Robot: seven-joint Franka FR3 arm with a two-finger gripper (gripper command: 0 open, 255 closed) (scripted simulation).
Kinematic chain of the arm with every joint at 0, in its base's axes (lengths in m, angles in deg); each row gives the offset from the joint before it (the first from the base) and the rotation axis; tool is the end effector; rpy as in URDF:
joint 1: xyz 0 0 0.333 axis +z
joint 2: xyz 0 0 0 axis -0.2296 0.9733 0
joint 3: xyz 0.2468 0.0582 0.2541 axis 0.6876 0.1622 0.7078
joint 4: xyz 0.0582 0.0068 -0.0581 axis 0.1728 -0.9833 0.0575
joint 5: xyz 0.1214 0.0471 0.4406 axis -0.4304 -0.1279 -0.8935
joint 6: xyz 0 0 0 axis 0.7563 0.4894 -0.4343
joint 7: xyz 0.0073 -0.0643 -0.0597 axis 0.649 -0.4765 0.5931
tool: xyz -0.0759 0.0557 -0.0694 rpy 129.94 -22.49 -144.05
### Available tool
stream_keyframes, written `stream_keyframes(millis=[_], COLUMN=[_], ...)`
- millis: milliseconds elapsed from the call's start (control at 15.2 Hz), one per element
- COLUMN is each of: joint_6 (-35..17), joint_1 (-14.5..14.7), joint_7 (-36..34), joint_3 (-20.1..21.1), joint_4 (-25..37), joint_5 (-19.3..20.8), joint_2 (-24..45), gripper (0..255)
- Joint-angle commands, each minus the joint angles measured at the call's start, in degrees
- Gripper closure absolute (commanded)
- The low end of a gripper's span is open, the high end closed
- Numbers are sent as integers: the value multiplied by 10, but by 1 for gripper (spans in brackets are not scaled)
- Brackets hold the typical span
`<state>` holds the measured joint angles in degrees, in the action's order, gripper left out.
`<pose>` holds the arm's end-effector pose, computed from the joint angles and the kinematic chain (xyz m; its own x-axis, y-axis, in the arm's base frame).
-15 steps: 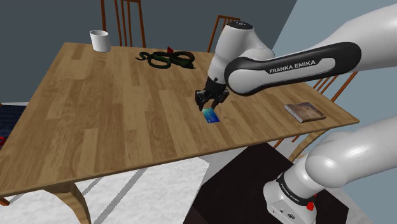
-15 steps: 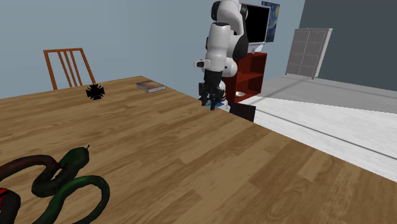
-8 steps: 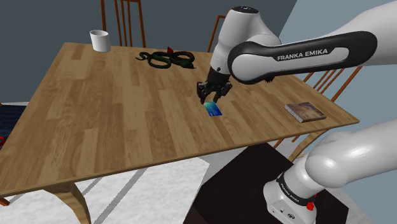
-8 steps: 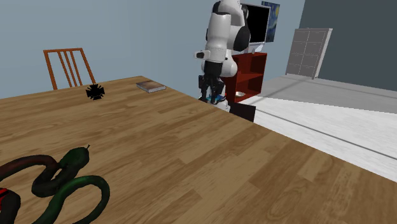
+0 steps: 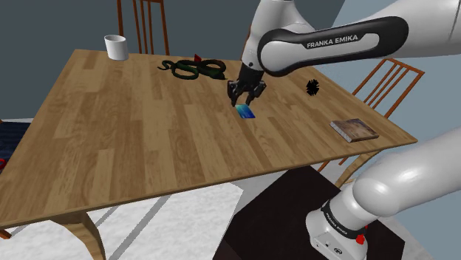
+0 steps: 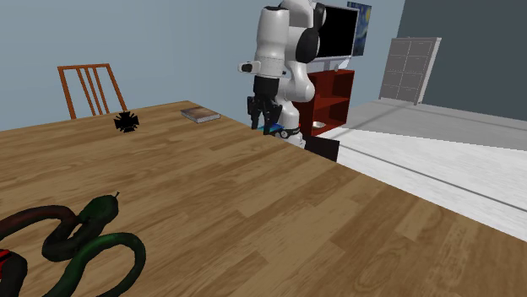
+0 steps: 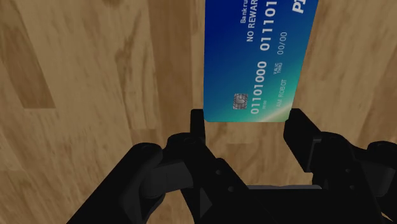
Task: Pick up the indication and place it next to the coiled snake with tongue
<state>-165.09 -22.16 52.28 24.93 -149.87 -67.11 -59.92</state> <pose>0.5206 0.1095 0.4590 0.9182 -0.3690 0.1442 -0.3764 -0.9260 0.0274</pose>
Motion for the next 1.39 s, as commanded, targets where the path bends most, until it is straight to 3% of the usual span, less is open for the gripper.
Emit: stream_keyframes(millis=[0,660,1188,1320], joint_6=[-4,22,88,74], joint_1=[-14,-54,-63,-64], joint_7=[14,65,108,107], joint_3=[-10,-45,-68,-69], joint_4=[33,236,467,455], joint_5=[16,69,97,98], joint_2=[39,218,384,386], gripper=[255,255,255,255])
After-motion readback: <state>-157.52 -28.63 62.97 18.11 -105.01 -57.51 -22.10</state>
